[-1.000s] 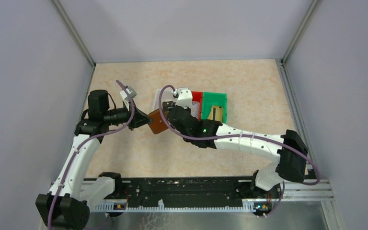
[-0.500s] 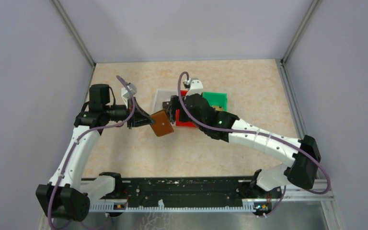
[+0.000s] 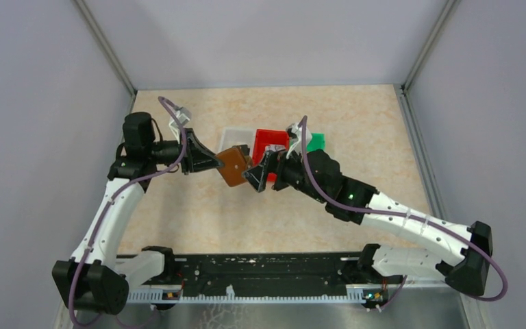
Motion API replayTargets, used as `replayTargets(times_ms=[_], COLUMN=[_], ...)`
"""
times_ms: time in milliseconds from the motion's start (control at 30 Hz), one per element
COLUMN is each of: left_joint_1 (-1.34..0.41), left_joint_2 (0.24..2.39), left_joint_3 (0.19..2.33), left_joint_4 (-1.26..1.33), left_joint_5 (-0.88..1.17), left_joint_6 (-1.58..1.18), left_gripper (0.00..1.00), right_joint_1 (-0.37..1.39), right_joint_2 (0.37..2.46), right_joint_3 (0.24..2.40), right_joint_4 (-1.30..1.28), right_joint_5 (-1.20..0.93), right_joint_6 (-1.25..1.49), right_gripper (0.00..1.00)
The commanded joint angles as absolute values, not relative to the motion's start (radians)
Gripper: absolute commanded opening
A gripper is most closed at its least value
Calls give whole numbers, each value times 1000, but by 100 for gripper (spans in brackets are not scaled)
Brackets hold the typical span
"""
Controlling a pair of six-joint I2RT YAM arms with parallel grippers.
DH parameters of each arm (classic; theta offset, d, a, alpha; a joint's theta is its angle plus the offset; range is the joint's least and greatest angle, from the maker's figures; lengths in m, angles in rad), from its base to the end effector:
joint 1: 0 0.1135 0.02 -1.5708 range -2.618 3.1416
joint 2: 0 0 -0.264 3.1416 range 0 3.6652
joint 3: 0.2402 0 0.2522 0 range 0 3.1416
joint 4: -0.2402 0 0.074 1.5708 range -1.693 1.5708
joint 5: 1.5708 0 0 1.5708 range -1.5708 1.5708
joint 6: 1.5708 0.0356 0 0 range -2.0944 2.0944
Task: Take the credit cards out of the card holder
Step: Open the card holder.
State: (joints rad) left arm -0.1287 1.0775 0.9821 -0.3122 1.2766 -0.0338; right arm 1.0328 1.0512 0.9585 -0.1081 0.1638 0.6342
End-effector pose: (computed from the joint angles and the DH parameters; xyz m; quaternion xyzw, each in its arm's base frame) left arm 0.2158 -0.0623 0.3490 0.3588 0.6548 -0.5320 0.3993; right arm 0.1307 0.2077 0.3580 -0.1021 0.7668 0.4242 0.4708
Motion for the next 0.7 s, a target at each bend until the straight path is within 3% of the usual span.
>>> replayTargets(times_ms=[0,500,667], left_joint_1=[-132,-132,-132], left_joint_2=[1064,1036,1077], left_joint_3=[979,945,923], left_joint_4=[-145,-113,-60], left_joint_5=[1334,1415,1390], left_joint_6=[-178,-281,-267], left_gripper=[0,0,0], right_joint_1=[1028,1028,1028], right_joint_2=[1025,1040,1114], right_joint_3=[923,843,905], right_joint_4=[-9,225,158], right_joint_5=[86,-65,-98], right_joint_6=[648,623,614], right_gripper=[96,99,99])
